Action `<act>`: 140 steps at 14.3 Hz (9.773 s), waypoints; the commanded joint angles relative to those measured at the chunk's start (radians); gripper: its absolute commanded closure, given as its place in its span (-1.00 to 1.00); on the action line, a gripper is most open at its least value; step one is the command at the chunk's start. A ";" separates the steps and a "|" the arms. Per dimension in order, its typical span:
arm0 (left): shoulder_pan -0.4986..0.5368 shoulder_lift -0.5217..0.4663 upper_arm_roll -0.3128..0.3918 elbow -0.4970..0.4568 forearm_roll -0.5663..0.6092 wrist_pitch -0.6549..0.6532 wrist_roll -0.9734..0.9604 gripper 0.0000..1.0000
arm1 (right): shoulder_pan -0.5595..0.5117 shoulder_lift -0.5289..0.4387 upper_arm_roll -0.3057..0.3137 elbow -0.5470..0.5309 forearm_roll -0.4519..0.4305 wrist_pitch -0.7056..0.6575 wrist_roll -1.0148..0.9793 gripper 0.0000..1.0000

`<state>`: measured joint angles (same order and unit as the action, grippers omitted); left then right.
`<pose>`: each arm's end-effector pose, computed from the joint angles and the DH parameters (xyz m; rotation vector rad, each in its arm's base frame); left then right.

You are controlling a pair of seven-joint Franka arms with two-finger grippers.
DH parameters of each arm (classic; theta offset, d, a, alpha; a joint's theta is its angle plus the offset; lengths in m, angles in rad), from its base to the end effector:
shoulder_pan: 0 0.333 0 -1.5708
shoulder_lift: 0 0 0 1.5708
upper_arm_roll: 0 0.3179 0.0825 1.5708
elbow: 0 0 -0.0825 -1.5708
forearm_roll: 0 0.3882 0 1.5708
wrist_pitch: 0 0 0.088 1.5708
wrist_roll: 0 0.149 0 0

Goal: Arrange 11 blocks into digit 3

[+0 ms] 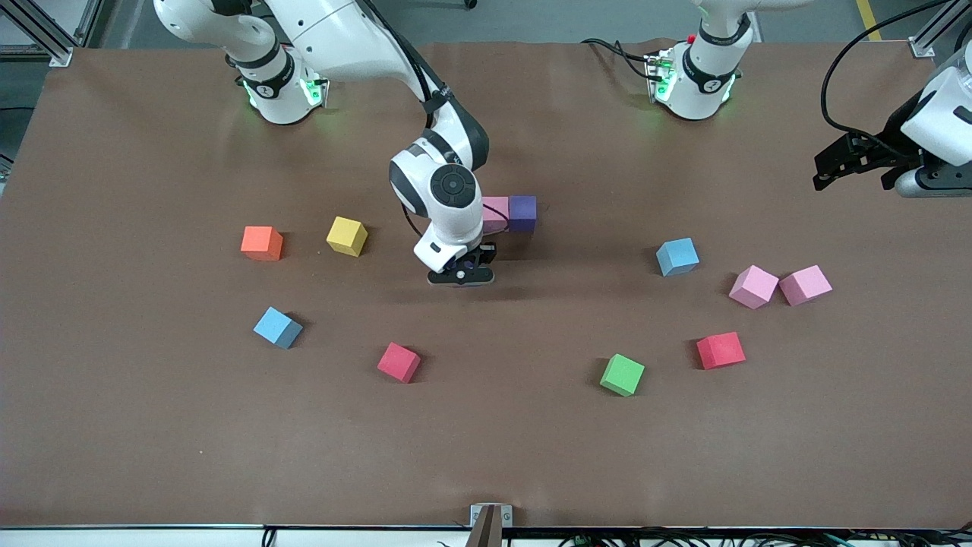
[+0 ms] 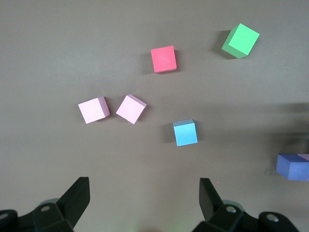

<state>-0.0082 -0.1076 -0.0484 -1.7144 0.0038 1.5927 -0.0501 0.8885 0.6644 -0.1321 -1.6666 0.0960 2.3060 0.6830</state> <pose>0.5239 -0.0302 0.5761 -3.1318 0.0099 0.0215 0.4899 0.4778 0.1767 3.1210 0.0552 -0.0097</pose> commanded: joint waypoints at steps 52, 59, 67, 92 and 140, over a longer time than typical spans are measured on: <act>-0.208 0.917 -0.005 0.423 -0.131 0.615 -1.079 -1.00 | -0.354 -0.148 -0.288 -0.033 0.002 -0.189 -0.029 -1.00; -0.231 0.990 -0.007 0.432 -0.133 0.687 -1.088 -1.00 | -0.523 -0.124 -0.209 -0.205 0.194 0.074 -0.306 -1.00; -0.253 1.025 -0.010 0.424 -0.134 0.705 -1.166 -0.72 | -0.514 -0.097 -0.173 -0.220 0.272 0.102 -0.312 -1.00; -0.690 0.652 -0.008 -0.211 -0.123 1.063 -2.265 0.55 | -0.514 -0.137 -0.176 -0.245 0.271 0.023 -0.385 -0.40; -0.682 0.622 -0.010 -0.100 -0.073 0.892 -2.197 -1.00 | -0.023 0.162 -0.173 0.292 0.263 -0.158 -0.184 0.97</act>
<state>-0.7129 0.6006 -0.0567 -1.7659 -0.0867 2.5291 -2.2851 0.8478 0.8115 -0.2960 -1.3986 0.3376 2.1548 0.4841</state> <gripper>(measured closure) 0.000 0.502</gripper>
